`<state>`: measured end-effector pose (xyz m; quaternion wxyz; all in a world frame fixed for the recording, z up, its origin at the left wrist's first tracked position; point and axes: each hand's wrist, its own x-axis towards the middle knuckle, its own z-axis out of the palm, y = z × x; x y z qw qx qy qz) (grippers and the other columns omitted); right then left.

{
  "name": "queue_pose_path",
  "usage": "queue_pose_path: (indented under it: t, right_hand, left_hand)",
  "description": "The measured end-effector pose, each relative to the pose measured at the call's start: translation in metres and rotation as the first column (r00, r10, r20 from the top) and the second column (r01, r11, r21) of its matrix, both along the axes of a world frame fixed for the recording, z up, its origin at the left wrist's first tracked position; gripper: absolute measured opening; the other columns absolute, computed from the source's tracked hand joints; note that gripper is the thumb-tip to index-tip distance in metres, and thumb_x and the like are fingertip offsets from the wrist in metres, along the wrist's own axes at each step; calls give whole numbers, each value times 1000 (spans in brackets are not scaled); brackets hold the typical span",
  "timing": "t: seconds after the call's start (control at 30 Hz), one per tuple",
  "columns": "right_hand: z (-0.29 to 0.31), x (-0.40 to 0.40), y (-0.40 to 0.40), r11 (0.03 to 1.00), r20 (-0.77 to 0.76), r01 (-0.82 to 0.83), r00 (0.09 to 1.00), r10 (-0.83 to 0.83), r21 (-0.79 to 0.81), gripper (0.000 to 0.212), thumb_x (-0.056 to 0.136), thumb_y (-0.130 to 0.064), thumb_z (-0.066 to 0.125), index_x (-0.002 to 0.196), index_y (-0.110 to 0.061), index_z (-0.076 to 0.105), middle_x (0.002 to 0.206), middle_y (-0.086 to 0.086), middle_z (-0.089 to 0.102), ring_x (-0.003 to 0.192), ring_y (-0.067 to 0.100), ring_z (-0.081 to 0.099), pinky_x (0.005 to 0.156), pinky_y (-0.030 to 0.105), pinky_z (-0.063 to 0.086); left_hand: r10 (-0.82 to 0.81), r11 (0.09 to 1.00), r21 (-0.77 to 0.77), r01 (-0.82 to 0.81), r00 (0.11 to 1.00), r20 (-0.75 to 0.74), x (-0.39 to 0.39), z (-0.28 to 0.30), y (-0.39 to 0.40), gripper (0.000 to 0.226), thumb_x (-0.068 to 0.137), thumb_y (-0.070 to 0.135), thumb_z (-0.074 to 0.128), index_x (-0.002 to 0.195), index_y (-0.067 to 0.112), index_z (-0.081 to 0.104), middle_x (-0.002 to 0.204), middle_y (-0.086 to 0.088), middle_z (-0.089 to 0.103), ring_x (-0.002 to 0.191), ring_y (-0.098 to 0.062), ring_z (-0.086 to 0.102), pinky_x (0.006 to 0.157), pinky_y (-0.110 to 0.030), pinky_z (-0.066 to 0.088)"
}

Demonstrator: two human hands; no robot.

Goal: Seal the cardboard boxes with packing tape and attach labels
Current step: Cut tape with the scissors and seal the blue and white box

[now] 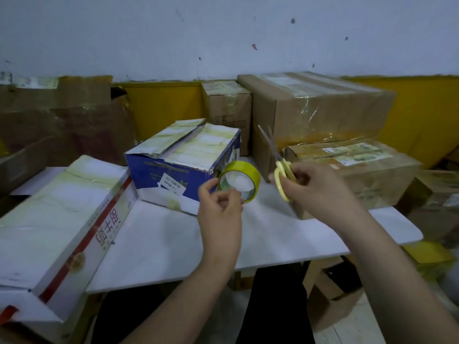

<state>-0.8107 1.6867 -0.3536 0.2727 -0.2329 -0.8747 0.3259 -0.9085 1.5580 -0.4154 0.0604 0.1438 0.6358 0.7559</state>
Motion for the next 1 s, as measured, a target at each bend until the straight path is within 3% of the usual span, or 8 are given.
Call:
queue_pose_path:
  t: [0.07, 0.17, 0.33, 0.5, 0.63, 0.7, 0.87, 1.0]
  right_hand:
    - [8, -33, 11, 997, -50, -71, 996, 73, 44, 30, 88, -45, 69, 83, -15, 71, 70, 5, 62, 56, 8, 43, 49, 22, 30]
    - [26, -87, 23, 974, -69, -208, 974, 214, 88, 34, 89, -49, 68, 86, -15, 73, 70, 5, 63, 58, 6, 44, 52, 23, 31]
    - [40, -171, 27, 883, 67, -461, 887, 456, 92, 26, 95, -49, 61, 86, -27, 72, 73, -9, 61, 65, 2, 47, 65, 27, 37]
    - [26, -205, 24, 791, 168, -611, 782, 600, 16, 27, 95, -55, 56, 98, -34, 72, 77, 0, 58, 64, 3, 45, 67, 27, 36]
    - [22, -210, 33, 755, 138, -655, 745, 653, -38, 32, 94, -57, 55, 108, -34, 73, 98, 19, 63, 79, 14, 53, 73, 30, 38]
    - [20, -212, 35, 740, 147, -671, 729, 668, -33, 34, 94, -57, 55, 109, -32, 72, 87, 18, 59, 73, 12, 47, 69, 30, 36]
    - [22, -211, 37, 744, 183, -667, 726, 663, -49, 31, 95, -54, 55, 113, -33, 72, 67, -28, 57, 63, -8, 48, 64, 13, 36]
    - [26, -208, 34, 734, 213, -677, 712, 669, -43, 29, 96, -52, 56, 111, -33, 71, 69, -32, 58, 66, -8, 50, 68, 15, 36]
  left_hand:
    - [0, 1000, -13, 1, 998, 69, 1, 4, 16, 52, 97, 24, 61, 142, 17, 37, 95, 6, 73, 86, -2, 68, 79, -21, 52]
    - [17, 1000, -28, -13, 993, 116, 3, 9, 41, 69, 96, 31, 64, 151, 14, 25, 114, 8, 66, 78, 15, 60, 58, -1, 41]
    - [200, 980, -38, -196, 969, 143, -3, 5, 76, 79, 89, 39, 73, 148, 17, 24, 131, -3, 61, 112, -13, 62, 62, -2, 42]
    - [345, 936, -114, -334, 933, 100, -15, 1, 90, 68, 86, 41, 75, 136, 13, 37, 119, 1, 69, 96, 1, 60, 56, 1, 41]
    - [333, 929, -196, -315, 941, 64, -20, -13, 99, 80, 81, 58, 73, 141, 23, 34, 116, 8, 71, 111, -6, 64, 63, -10, 44]
    - [335, 920, -233, -316, 941, 49, -24, -17, 104, 82, 80, 60, 71, 142, 23, 33, 110, 9, 73, 112, -9, 64, 65, -17, 46]
    - [334, 921, -234, -313, 941, 55, -31, -27, 110, 72, 81, 54, 70, 139, 27, 37, 108, 5, 71, 106, -18, 66, 68, -28, 52]
    - [279, 953, -150, -263, 956, 94, -30, -34, 112, 45, 81, 47, 69, 120, 34, 49, 81, 16, 66, 85, -19, 69, 74, -48, 61]
